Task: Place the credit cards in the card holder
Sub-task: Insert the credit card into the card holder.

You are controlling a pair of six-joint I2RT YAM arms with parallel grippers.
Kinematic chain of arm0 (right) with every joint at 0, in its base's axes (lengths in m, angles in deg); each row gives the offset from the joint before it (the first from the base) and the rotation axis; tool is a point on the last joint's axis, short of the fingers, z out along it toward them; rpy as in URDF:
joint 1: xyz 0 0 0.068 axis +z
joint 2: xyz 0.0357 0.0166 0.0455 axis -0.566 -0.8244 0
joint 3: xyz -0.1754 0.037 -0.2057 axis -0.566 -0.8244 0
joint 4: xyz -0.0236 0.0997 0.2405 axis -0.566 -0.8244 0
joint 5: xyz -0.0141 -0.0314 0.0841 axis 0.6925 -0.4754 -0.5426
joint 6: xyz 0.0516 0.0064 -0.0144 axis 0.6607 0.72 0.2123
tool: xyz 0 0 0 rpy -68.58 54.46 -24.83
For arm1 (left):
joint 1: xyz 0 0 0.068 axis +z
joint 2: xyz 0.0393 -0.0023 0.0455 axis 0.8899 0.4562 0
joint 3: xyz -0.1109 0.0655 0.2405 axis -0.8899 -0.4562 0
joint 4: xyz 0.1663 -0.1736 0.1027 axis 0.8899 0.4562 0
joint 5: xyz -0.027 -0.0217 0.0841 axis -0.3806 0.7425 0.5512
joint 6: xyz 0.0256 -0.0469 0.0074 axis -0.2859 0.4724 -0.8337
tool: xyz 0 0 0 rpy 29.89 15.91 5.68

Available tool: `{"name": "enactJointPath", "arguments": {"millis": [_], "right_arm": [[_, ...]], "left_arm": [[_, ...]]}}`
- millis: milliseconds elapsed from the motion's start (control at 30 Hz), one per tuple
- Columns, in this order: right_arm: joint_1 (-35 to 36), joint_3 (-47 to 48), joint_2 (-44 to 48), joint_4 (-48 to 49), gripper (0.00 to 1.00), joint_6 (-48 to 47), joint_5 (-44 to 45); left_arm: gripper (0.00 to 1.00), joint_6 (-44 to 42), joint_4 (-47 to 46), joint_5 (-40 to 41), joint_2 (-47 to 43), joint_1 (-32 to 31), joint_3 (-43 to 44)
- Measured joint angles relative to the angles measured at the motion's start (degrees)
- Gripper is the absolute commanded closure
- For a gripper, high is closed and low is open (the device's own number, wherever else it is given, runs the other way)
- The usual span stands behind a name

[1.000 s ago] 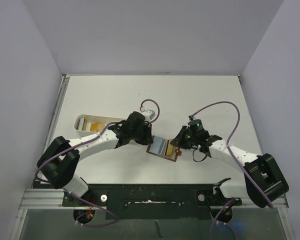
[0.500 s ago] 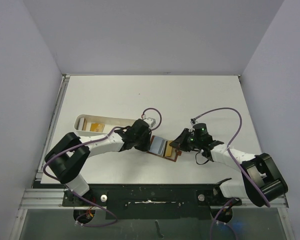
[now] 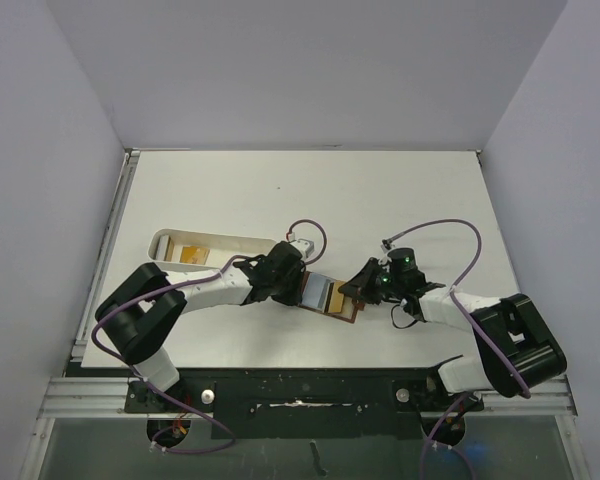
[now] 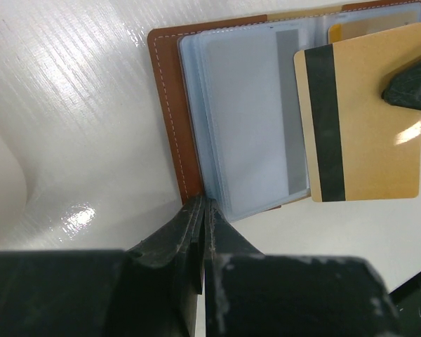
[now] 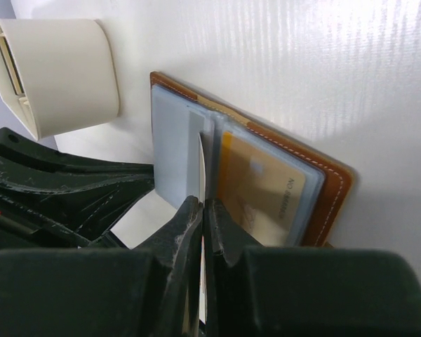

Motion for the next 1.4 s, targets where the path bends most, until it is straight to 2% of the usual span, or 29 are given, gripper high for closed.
{"name": "enactJointPath", "arguments": {"millis": [300, 1400], "right_arm": [[-0.98, -1.92, -1.62, 3.21, 1.0, 0.0, -1.33], [-1.79, -2.99, -2.38, 5.7, 1.0, -0.02, -3.06]], "left_arm": [[1.0, 0.2, -0.35, 0.37, -0.02, -0.24, -0.22], [1.0, 1.05, -0.37, 1.16, -0.02, -0.5, -0.22]]}}
